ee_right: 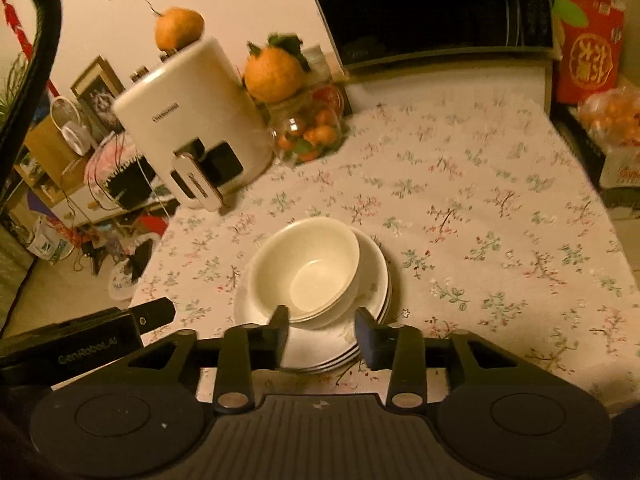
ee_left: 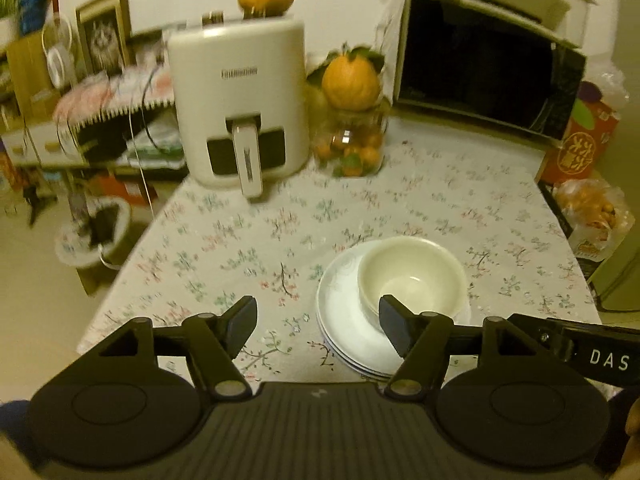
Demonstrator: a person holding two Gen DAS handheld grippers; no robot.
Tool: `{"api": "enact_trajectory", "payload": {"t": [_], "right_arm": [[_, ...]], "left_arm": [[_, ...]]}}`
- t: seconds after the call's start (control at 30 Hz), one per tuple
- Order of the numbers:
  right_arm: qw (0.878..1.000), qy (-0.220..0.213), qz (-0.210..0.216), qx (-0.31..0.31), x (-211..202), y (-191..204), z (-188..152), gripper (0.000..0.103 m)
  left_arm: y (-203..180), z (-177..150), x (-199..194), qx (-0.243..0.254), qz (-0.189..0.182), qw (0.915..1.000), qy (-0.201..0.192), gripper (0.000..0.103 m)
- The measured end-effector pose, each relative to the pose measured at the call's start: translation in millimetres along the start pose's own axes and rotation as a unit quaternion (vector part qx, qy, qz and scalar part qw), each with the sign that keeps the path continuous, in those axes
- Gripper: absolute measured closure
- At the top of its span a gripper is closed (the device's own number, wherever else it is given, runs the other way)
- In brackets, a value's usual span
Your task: Organize plates and bowls
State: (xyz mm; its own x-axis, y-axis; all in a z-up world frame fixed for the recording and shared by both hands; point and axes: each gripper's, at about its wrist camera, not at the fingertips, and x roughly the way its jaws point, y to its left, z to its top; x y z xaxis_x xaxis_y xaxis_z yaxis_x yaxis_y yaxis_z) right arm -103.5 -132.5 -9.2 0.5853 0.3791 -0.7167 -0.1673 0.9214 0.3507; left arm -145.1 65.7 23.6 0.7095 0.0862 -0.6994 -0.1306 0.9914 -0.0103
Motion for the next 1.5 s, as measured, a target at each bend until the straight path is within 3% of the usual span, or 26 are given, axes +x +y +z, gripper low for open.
{"api": "enact_trajectory", "payload": {"t": [0.2, 0.43, 0.53, 0.7, 1.13, 1.5], "right_arm": [[0.999, -0.012, -0.009, -0.034, -36.6, 2.7, -9.1, 0.045], [0.997, -0.036, -0.005, -0.073, -78.7, 18.1, -11.3, 0.03], [0.994, -0.049, -0.007, -0.092, -93.3, 29.0, -18.0, 0.018], [0.993, -0.072, -0.023, -0.094, -113.7, 37.4, -26.5, 0.008], [0.991, -0.09, -0.03, -0.095, -147.7, 56.0, -31.7, 0.002], [0.991, -0.084, -0.035, -0.094, -147.2, 60.6, -31.6, 0.002]], "left_arm": [[-4.6, -4.0, -44.4, 0.032, 0.006, 0.9983, -0.048, 0.017], [-4.6, -6.1, -78.2, 0.021, -0.001, 0.9976, -0.066, 0.004], [-5.2, -9.7, -88.1, 0.025, 0.017, 0.9971, -0.07, 0.002], [2.5, -10.7, -105.4, 0.005, 0.019, 0.9972, -0.072, 0.0], [5.8, -11.6, -137.9, -0.002, 0.048, 0.9945, -0.093, 0.0], [11.1, -11.5, -134.0, -0.018, 0.045, 0.9964, -0.069, 0.001]]}}
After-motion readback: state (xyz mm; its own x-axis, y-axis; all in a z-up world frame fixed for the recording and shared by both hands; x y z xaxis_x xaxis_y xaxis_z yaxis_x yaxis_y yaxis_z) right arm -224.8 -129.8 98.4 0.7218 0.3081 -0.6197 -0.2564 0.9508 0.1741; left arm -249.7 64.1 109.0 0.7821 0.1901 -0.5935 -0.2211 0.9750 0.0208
